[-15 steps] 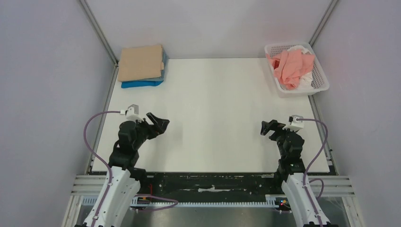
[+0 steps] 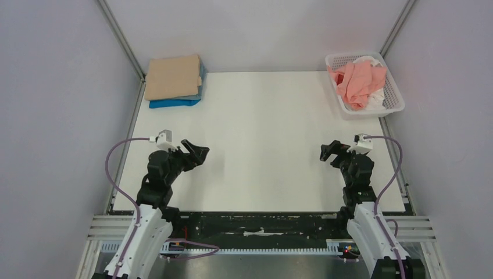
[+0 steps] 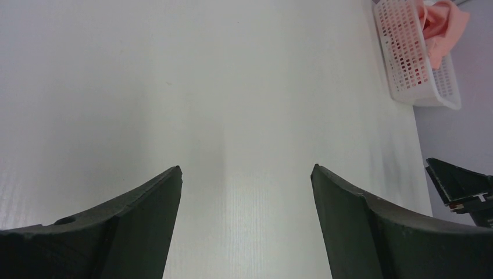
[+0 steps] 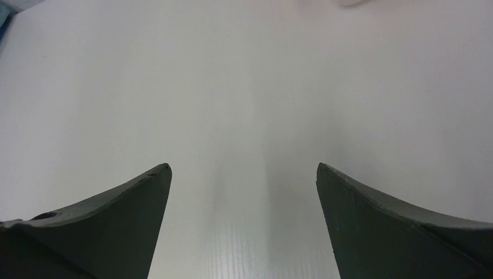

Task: Fold and stack the t-shirts
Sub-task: Grab crumpled tshirt from bin with the right arm

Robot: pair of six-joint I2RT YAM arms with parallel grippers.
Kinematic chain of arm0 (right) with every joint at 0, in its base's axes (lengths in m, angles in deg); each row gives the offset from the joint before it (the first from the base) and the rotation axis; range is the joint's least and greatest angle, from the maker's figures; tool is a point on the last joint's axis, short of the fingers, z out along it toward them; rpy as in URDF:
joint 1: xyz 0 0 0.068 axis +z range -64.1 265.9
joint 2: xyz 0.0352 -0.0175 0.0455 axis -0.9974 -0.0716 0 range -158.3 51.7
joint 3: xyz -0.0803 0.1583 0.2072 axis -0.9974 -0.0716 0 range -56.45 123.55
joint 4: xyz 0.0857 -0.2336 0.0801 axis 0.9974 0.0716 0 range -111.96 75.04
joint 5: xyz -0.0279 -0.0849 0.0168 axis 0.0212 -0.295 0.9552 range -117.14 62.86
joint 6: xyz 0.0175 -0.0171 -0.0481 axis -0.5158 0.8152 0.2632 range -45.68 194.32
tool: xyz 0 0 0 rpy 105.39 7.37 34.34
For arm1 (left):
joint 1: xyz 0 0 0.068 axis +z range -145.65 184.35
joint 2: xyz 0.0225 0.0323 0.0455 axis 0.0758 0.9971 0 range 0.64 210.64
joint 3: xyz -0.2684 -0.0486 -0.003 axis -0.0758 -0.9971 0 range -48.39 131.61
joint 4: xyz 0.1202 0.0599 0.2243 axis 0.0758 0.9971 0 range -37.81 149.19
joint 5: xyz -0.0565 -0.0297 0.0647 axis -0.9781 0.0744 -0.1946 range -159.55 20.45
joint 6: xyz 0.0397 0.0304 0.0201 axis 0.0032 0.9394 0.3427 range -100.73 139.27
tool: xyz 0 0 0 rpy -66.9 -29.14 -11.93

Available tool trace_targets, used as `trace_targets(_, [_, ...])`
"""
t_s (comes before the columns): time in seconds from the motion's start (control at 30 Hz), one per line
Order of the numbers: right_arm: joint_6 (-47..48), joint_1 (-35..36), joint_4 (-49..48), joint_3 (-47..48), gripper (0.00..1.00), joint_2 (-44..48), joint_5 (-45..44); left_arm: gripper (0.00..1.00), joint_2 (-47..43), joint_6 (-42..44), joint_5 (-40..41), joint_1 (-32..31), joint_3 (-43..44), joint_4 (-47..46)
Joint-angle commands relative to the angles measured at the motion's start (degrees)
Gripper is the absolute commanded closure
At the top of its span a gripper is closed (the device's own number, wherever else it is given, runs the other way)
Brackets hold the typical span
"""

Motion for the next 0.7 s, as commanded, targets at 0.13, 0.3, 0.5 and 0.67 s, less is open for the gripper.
trace_targets(0.13, [-0.09, -0.07, -4.17, 12.79, 0.02, -11.99, -2.48, 0.12, 0.49, -3.18, 0.6, -0.08, -5.98, -15.48])
trace_targets(0.3, [1.46, -0.04, -1.77, 24.83, 0.02, -24.61, -4.71, 0.11, 1.26, -4.03, 1.98, -0.08, -8.41, -21.55])
trace_targets(0.5, [6.57, -0.26, 1.45, 44.9, 0.02, -40.57, -15.97, 0.1, 2.51, -4.67, 5.03, -0.08, -9.9, -25.76])
trace_targets(0.67, [9.71, -1.73, 4.34, 64.22, 0.02, -58.52, -26.95, 0.09, 5.88, -4.3, 5.34, -0.08, -10.35, -30.28])
